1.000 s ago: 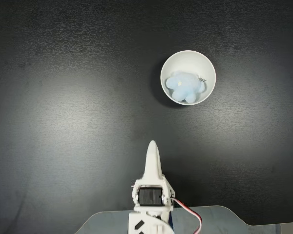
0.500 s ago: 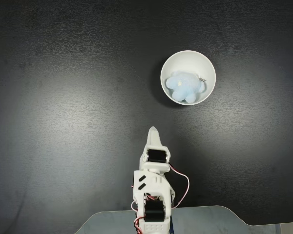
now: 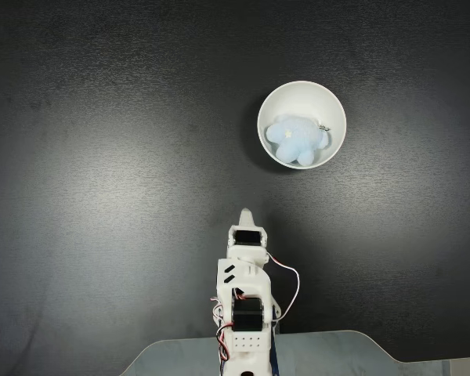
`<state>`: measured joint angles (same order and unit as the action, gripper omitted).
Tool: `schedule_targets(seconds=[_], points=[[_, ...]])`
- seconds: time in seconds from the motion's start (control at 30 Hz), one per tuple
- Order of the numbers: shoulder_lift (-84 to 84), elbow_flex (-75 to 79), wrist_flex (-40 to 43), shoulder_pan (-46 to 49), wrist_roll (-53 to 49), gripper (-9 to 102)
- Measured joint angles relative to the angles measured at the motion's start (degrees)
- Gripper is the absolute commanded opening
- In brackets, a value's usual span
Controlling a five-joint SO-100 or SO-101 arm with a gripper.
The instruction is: Grasp a skyblue doll and put it in the white bowl.
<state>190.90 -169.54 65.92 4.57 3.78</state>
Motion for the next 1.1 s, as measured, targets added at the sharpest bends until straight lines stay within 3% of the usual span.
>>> schedule_targets(seconds=[0.33,1.1], points=[[0.0,-0.2,4.7,0.0,-0.6,0],[0.0,-0.2,4.7,0.0,-0.6,0]])
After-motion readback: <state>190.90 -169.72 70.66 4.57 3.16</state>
